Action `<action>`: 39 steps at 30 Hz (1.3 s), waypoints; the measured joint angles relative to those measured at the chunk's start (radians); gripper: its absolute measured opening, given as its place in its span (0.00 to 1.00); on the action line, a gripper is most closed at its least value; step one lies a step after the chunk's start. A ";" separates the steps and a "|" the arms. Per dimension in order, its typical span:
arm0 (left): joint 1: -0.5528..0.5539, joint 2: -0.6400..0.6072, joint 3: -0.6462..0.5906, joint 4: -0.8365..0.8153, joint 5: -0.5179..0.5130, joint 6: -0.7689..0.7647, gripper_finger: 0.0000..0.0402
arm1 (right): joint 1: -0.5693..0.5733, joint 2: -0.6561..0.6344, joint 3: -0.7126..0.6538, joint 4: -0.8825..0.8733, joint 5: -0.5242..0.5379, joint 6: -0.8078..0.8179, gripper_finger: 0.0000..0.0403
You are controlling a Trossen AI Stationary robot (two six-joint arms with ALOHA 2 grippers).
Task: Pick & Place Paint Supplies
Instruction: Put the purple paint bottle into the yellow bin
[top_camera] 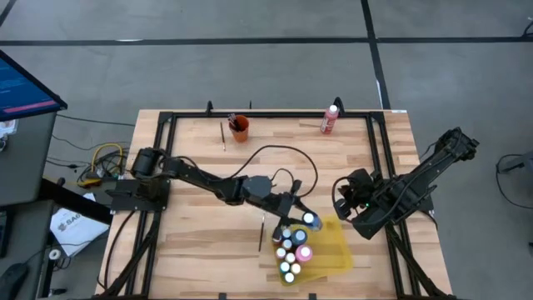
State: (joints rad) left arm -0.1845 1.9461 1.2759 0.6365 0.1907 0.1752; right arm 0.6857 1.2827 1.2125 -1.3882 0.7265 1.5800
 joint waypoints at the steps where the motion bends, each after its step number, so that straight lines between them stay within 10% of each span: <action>1: 0.003 0.013 0.011 -0.004 0.012 -0.002 0.24 | 0.000 0.000 0.000 -0.002 0.000 0.000 0.14; 39: 0.029 0.146 0.038 -0.067 0.102 0.054 0.29 | -0.001 0.000 -0.003 -0.070 0.068 0.018 0.14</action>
State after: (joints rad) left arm -0.1553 2.0918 1.3140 0.5693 0.2928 0.2291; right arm 0.6849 1.2824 1.2095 -1.4579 0.7944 1.5978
